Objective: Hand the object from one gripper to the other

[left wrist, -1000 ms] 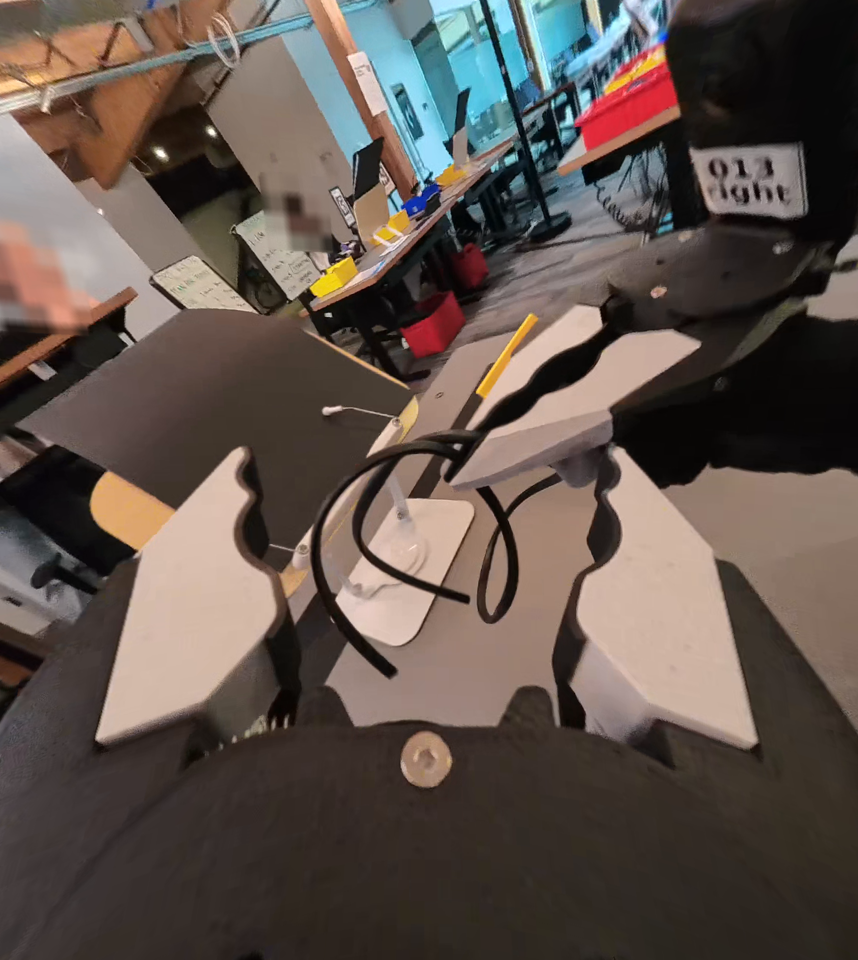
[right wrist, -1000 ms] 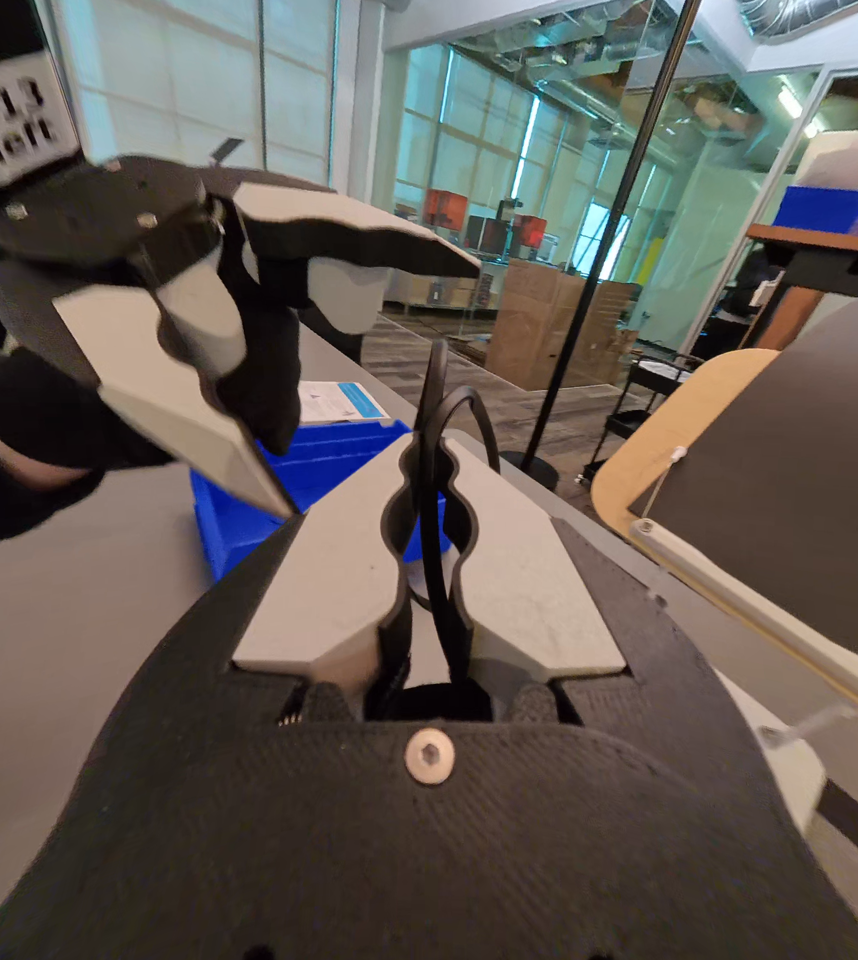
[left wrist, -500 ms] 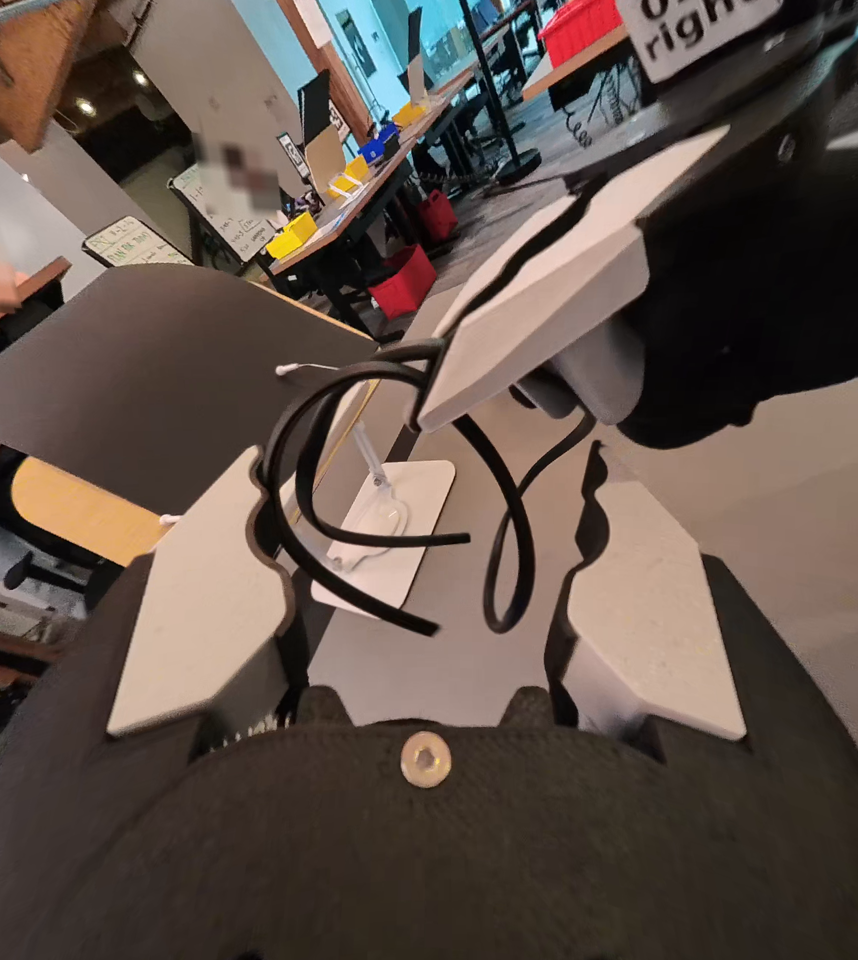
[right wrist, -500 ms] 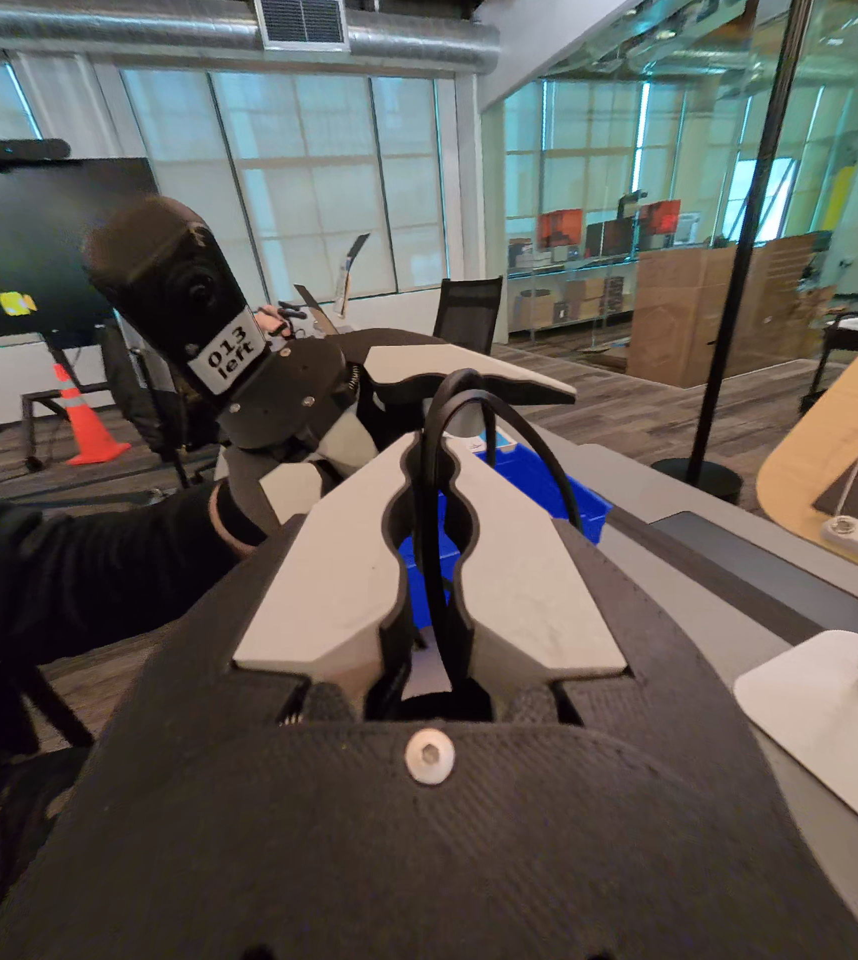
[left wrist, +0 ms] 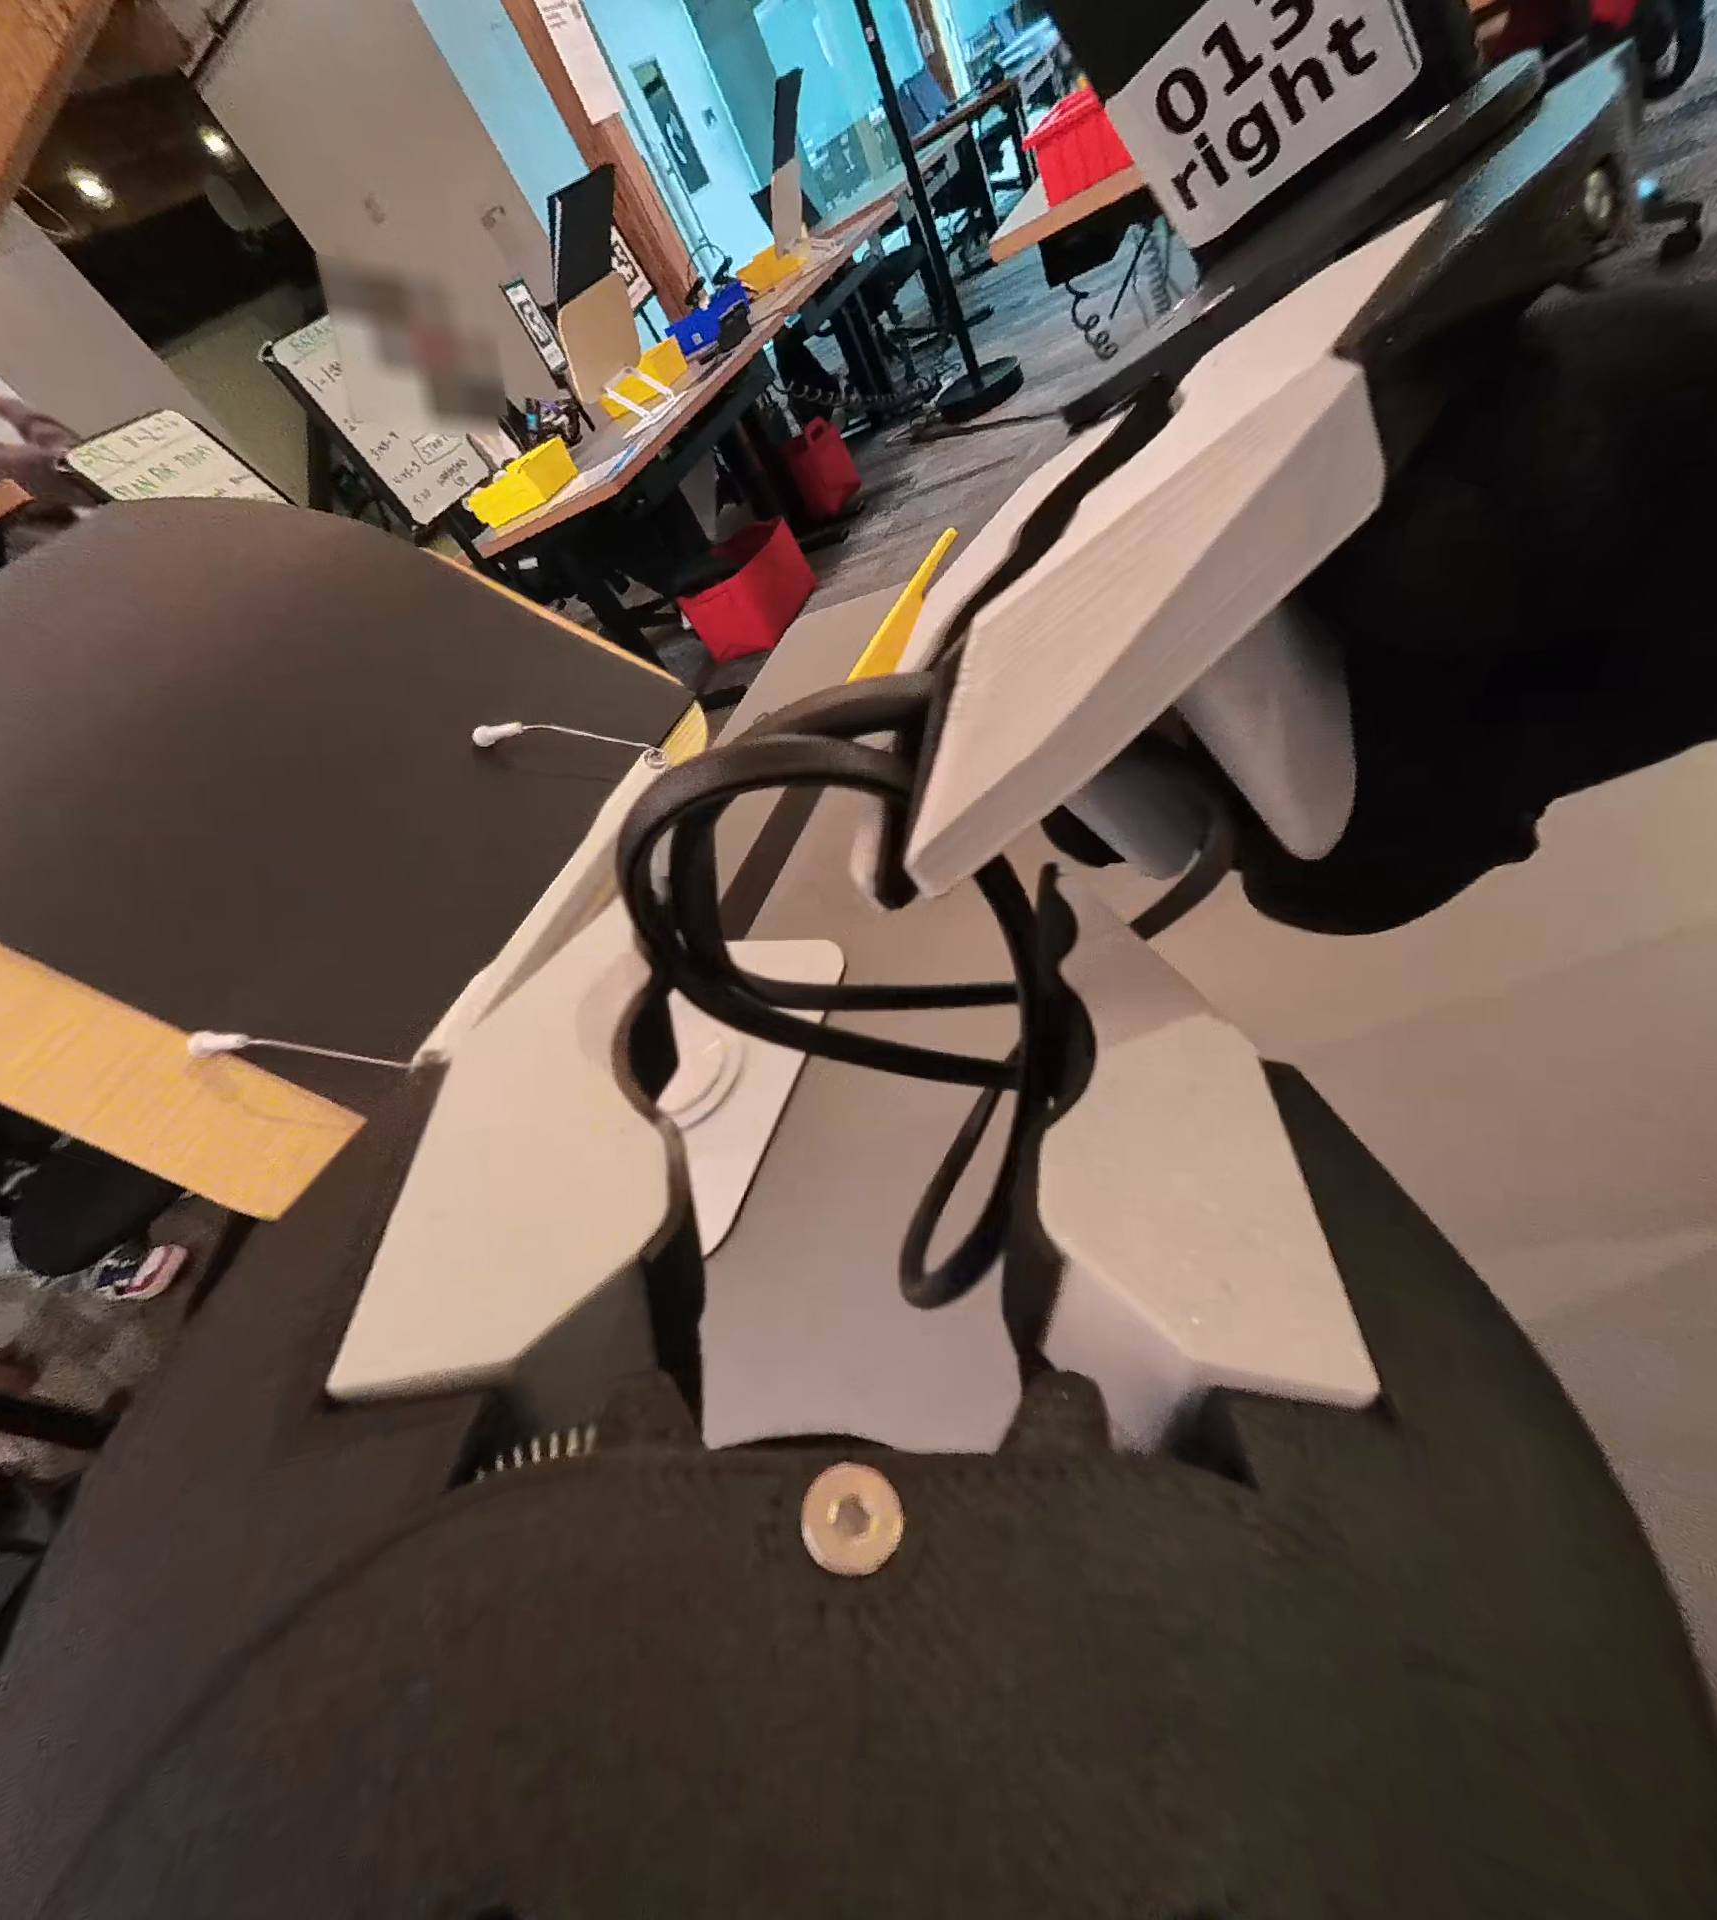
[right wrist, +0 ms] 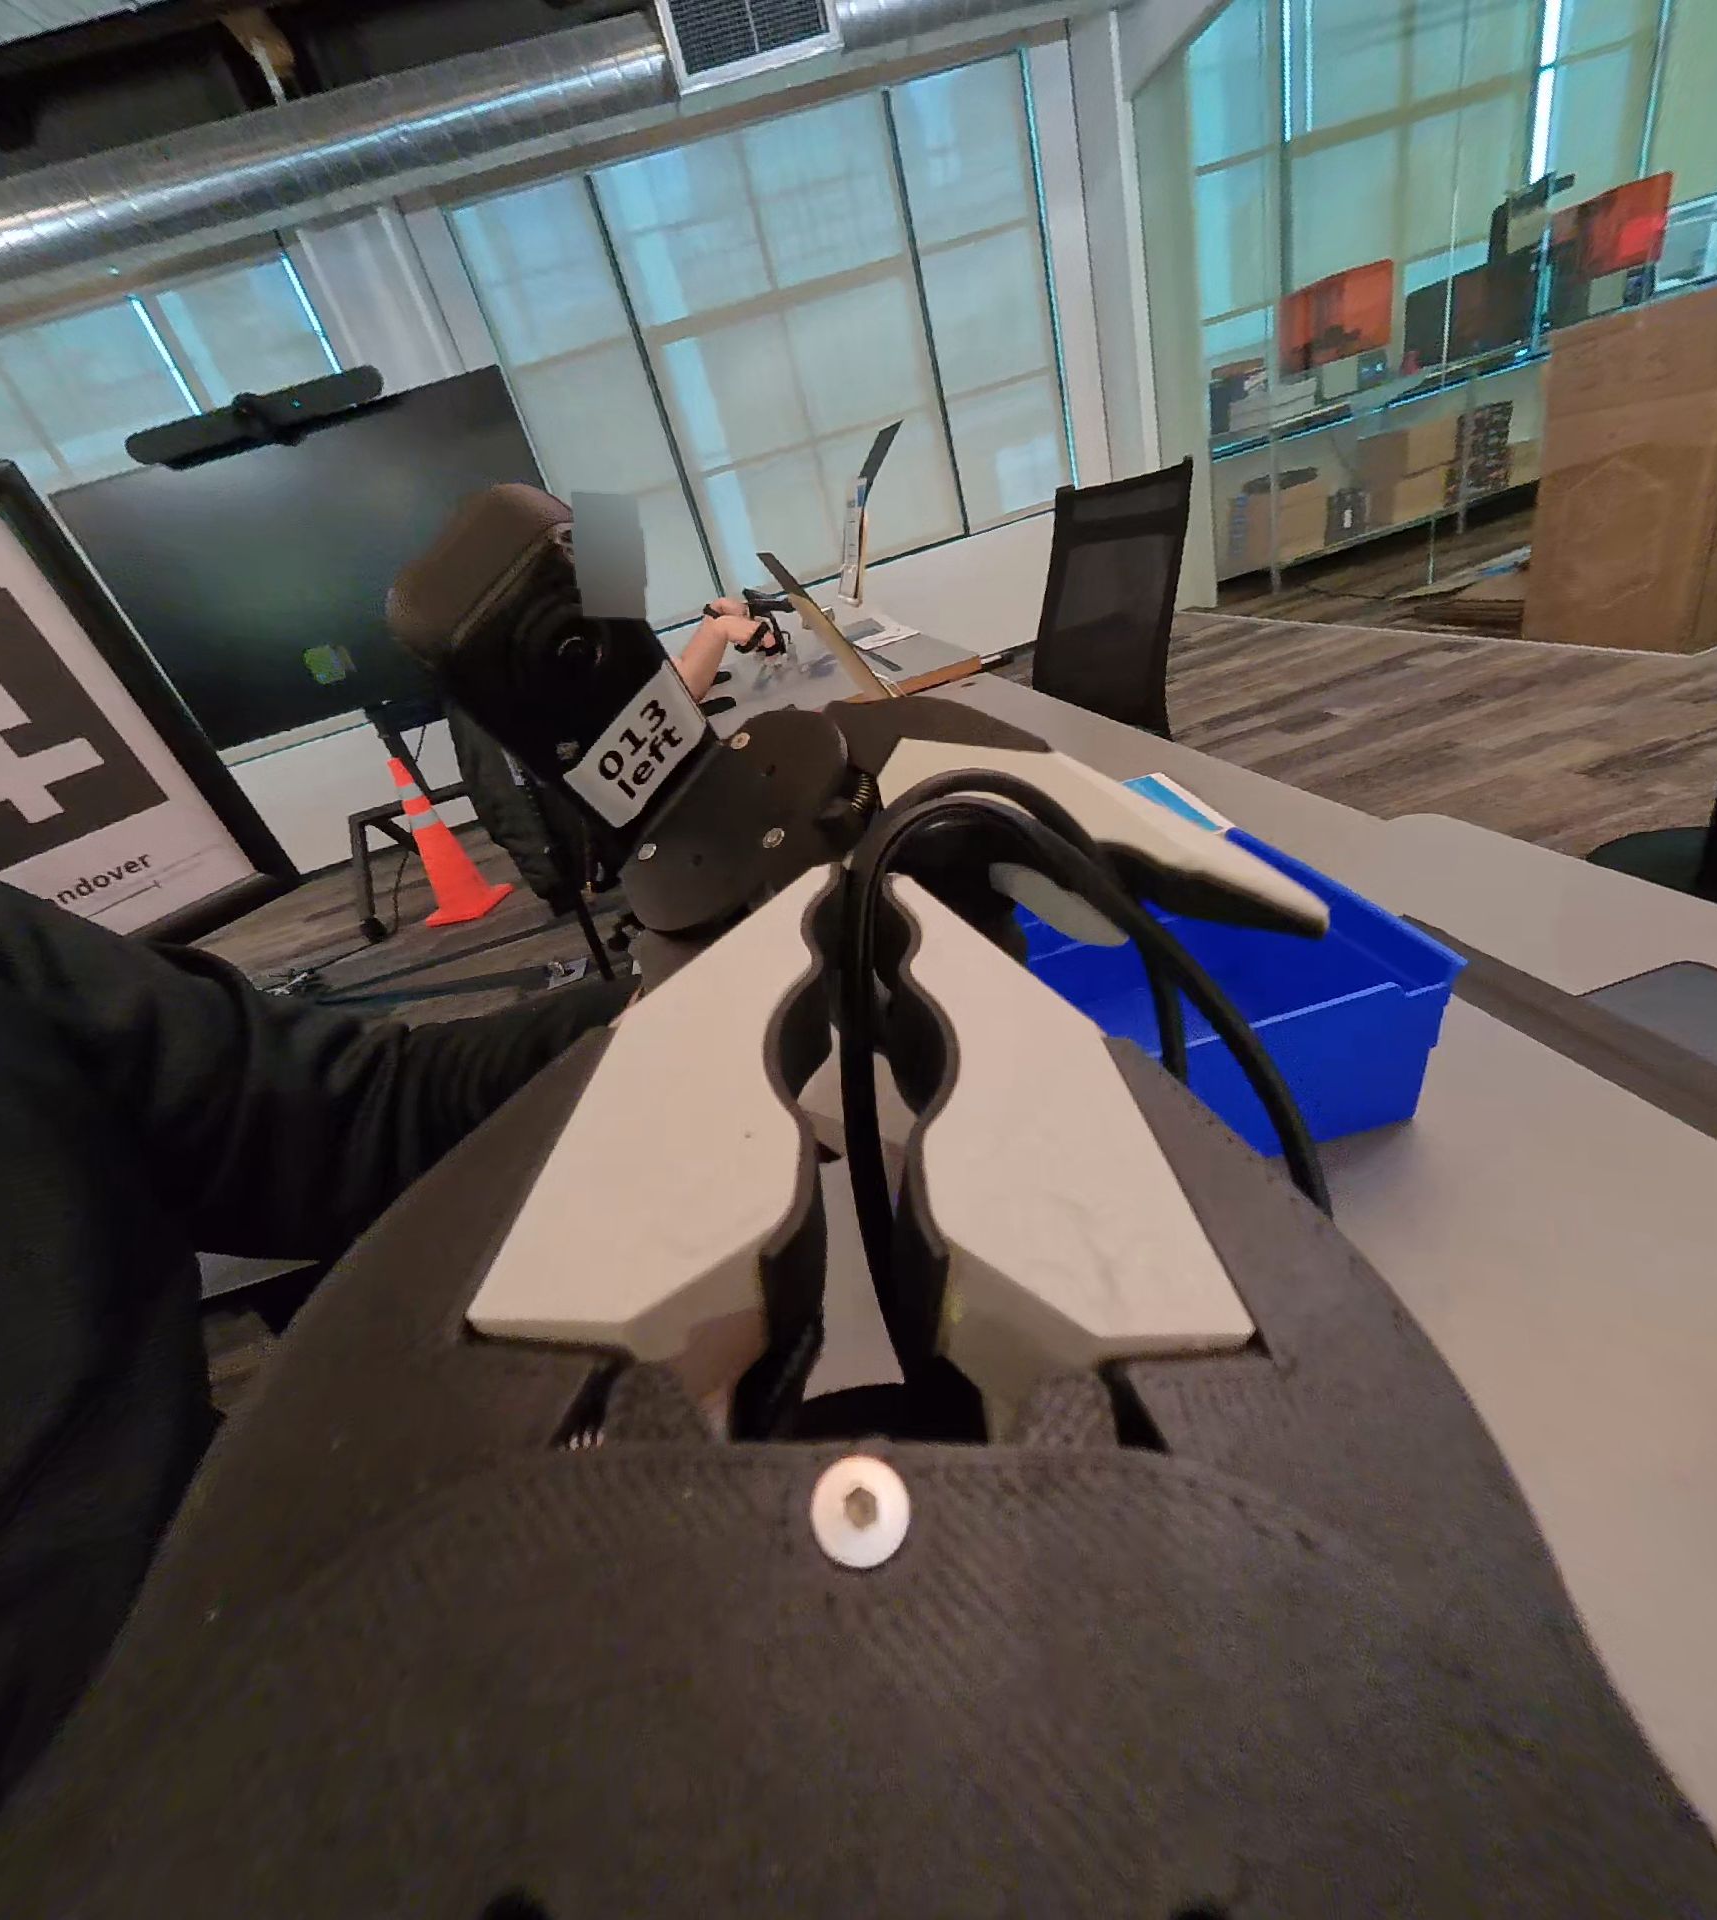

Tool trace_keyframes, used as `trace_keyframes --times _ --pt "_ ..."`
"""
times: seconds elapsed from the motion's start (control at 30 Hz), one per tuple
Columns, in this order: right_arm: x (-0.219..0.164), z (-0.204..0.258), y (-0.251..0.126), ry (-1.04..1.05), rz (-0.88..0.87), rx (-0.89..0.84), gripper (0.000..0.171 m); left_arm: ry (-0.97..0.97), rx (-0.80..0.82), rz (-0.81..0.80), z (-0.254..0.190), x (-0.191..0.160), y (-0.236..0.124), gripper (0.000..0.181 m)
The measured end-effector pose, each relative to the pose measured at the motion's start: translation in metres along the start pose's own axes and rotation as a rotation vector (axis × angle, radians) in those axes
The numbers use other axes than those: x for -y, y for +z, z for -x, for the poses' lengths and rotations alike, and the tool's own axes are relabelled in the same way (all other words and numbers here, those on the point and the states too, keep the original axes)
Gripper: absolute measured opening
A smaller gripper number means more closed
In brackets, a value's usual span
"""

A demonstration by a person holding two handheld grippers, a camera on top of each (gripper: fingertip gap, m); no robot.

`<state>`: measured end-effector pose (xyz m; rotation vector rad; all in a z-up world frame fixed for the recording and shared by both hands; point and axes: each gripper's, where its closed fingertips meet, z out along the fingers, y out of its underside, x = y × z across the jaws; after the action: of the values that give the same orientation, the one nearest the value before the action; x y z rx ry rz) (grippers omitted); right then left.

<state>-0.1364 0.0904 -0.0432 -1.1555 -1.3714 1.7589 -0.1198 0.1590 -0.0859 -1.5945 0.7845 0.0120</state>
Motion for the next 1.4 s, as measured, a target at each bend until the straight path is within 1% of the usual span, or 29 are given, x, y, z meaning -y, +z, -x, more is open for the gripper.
trace_keyframes --times 0.13,0.23,0.27,0.3,0.47,0.6,0.67,0.77,0.8,0.83,0.87,0.97,1.0,1.03,1.2,1.27,1.37,1.4 --pt "0.001 -0.001 -0.003 0.005 0.002 0.000 0.001 -0.021 -0.032 -0.018 -0.003 -0.001 -0.001 0.034" --pt "0.004 -0.002 -0.006 0.013 -0.005 0.007 0.000 -0.017 -0.045 -0.019 -0.005 -0.001 -0.001 0.014" --pt "0.004 -0.002 -0.007 0.016 -0.006 0.009 0.001 -0.016 -0.052 -0.017 -0.006 -0.001 -0.002 0.009" --pt "0.005 -0.003 -0.008 0.014 -0.010 0.008 0.000 -0.018 -0.051 -0.023 -0.006 -0.001 -0.002 0.007" --pt "0.005 -0.005 -0.010 0.021 -0.019 0.005 0.001 -0.075 -0.088 -0.017 -0.008 -0.003 -0.002 0.000" --pt "0.006 -0.011 -0.014 0.014 -0.020 -0.020 0.004 -0.137 -0.111 -0.001 -0.007 -0.006 -0.002 0.000" --pt "0.006 -0.014 -0.016 0.009 -0.012 -0.034 0.006 -0.152 -0.123 0.011 -0.008 -0.007 -0.002 0.000" --pt "0.006 -0.019 -0.019 -0.002 0.001 -0.060 0.014 -0.157 -0.116 0.026 -0.006 -0.010 -0.002 0.000" --pt "0.005 -0.020 -0.020 -0.006 0.012 -0.067 0.017 -0.152 -0.106 0.031 -0.005 -0.011 -0.002 0.000" --pt "0.005 -0.023 -0.021 -0.012 0.018 -0.084 0.026 -0.151 -0.097 0.033 -0.003 -0.012 -0.002 0.000" --pt "0.005 -0.027 -0.023 -0.019 0.024 -0.106 0.038 -0.152 -0.098 0.036 -0.002 -0.012 -0.003 0.000" --pt "0.003 -0.031 -0.030 -0.062 0.069 -0.132 0.051 -0.158 -0.081 0.051 0.003 -0.014 -0.005 0.000" --pt "0.001 -0.033 -0.032 -0.083 0.092 -0.152 0.062 -0.160 -0.078 0.057 0.004 -0.015 -0.006 0.000" --pt "0.000 -0.035 -0.035 -0.103 0.113 -0.169 0.068 -0.157 -0.073 0.061 0.006 -0.016 -0.006 0.000" --pt "0.010 -0.035 -0.052 -0.181 0.124 -0.192 0.080 -0.188 -0.094 0.052 0.008 -0.013 -0.012 0.000" --pt "0.015 -0.030 -0.058 -0.233 0.120 -0.175 0.087 -0.239 -0.179 0.007 0.001 -0.006 -0.016 0.000" --pt "0.018 -0.010 -0.067 -0.322 0.109 -0.076 0.085 -0.304 -0.399 -0.095 -0.021 0.012 -0.031 0.000" --pt "0.017 -0.004 -0.069 -0.354 0.109 -0.044 0.088 -0.322 -0.431 -0.119 -0.023 0.016 -0.035 0.000"
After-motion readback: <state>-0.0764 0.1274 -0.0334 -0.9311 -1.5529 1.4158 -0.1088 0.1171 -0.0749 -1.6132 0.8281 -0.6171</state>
